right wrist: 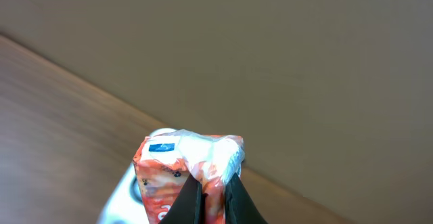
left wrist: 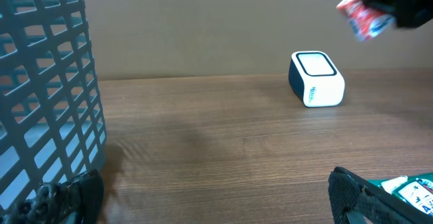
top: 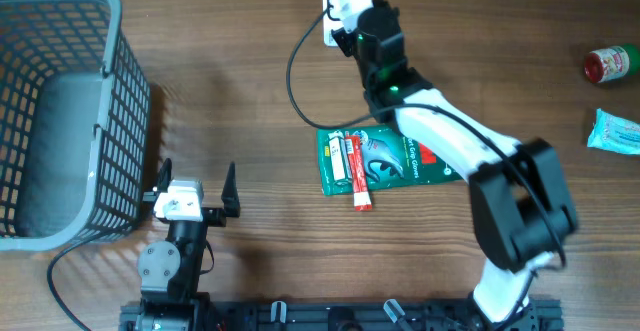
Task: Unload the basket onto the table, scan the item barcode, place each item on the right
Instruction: 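Lift the orange-white packet and hold it up to the scanner, then carry the packet to the right side and set it down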
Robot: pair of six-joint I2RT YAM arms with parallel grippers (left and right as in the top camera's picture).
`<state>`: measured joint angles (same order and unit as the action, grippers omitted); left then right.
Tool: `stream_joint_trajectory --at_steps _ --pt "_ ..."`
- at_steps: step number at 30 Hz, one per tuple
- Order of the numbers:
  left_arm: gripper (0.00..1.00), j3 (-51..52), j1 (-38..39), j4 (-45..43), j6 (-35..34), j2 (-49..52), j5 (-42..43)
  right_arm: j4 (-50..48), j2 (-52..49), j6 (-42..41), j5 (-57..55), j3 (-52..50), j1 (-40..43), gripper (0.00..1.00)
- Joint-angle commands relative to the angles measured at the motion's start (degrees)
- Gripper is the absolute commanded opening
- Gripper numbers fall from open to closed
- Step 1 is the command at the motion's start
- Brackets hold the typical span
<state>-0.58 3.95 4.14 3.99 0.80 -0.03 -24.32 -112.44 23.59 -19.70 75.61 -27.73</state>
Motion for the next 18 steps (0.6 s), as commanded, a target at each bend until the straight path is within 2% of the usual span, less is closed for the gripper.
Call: stream_joint_trajectory --at_steps 1,8,14,18 --pt "1.00 0.3 -0.2 0.2 -0.3 -0.5 0.9 -3.0 -7.5 9.5 -6.8 6.8 0.7 0.05" --pt "1.00 0.3 -0.2 0.2 -0.3 -0.5 0.9 -1.7 -17.8 10.8 -3.1 17.3 1.2 0.05" --pt "1.00 0.3 -0.2 0.2 -0.3 -0.5 0.9 1.6 -20.1 10.7 -3.3 18.1 1.2 0.05" --pt "1.00 0.3 -0.2 0.2 -0.3 -0.5 0.9 1.9 -20.0 10.9 -7.8 18.6 1.1 0.04"
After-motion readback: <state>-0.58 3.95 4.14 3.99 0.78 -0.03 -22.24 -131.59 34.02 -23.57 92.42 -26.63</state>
